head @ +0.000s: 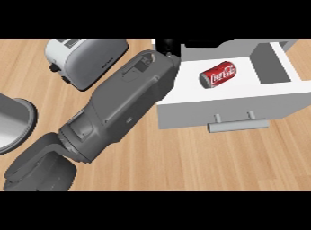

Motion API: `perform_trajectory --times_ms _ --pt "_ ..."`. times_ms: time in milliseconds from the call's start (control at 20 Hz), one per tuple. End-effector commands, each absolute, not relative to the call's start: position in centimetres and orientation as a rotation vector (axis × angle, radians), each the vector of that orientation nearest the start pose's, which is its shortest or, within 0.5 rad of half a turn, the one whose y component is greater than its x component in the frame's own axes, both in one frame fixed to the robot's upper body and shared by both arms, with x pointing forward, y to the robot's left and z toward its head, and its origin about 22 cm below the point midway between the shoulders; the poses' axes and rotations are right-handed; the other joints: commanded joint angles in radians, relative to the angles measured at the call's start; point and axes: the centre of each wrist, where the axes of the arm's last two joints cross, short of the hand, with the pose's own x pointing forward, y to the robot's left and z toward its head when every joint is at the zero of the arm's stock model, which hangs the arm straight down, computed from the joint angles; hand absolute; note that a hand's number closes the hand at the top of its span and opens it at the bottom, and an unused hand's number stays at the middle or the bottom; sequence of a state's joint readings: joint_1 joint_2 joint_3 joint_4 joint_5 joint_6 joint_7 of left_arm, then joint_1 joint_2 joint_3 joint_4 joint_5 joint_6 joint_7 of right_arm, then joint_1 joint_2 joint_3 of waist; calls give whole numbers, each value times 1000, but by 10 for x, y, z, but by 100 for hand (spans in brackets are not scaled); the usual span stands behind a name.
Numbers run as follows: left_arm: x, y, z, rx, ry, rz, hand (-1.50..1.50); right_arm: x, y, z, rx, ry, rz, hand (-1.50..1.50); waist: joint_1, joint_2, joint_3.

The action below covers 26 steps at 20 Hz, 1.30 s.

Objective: Pick up the can, place it into the drawer and close the drawer

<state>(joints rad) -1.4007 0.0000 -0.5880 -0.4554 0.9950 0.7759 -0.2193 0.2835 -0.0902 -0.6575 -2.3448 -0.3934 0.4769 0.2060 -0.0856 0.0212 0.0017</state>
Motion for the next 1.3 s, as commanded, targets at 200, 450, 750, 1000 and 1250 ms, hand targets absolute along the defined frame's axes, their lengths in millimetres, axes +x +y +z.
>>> perform_trajectory --times_ms 200,450,750,1000,1250 --pt "416 -23 184 -25 -1745 133 -150 116 -331 177 -374 -2044 357 -150 14 1 0" --pt "419 -19 179 -22 -1784 122 -150 138 -312 180 -487 -2040 496 -150 56 -2 -1" --pt "412 -28 192 -42 -1733 152 -150 174 -282 173 -578 -1988 636 -150 72 -7 -1" --pt "409 -25 179 -57 -1700 119 -150 224 -262 161 -708 -1962 693 -150 105 -14 -1" --pt "424 -1 200 -19 -1706 137 -150 257 -234 168 -793 -1954 798 -150 112 -18 -2"
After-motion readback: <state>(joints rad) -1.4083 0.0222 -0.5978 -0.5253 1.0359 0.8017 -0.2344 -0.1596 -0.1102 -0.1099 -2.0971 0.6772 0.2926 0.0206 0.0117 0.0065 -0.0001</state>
